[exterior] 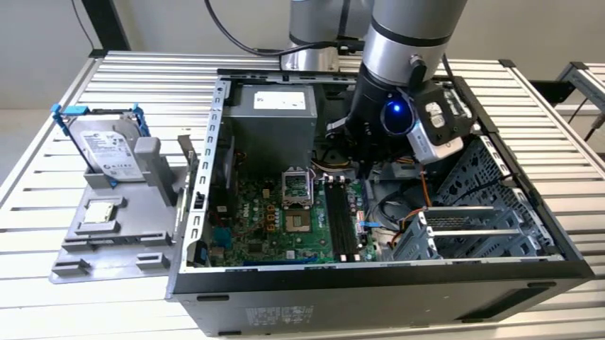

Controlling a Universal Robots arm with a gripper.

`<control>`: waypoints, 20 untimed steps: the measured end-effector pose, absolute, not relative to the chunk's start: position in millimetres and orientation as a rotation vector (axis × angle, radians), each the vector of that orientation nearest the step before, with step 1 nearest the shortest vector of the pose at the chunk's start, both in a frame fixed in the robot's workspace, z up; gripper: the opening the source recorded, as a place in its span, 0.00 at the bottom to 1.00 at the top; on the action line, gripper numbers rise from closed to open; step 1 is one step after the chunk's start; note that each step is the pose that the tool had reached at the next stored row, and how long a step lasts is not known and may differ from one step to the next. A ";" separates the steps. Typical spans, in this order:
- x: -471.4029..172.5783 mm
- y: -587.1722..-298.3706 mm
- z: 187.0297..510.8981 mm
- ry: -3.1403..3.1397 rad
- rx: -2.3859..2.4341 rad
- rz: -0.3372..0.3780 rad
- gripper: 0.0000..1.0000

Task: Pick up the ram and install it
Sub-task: 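Insert the ram into the slot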

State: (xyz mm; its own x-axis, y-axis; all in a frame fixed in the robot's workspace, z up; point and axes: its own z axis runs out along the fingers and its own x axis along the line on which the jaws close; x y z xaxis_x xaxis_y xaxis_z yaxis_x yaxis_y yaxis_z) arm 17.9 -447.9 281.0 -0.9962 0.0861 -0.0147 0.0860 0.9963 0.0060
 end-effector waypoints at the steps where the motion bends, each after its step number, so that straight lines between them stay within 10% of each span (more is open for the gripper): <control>1: 17.9 -447.9 279.1 3.124 0.135 0.009 0.00; 20: 18.2 -453.9 244.6 3.125 0.098 0.009 0.00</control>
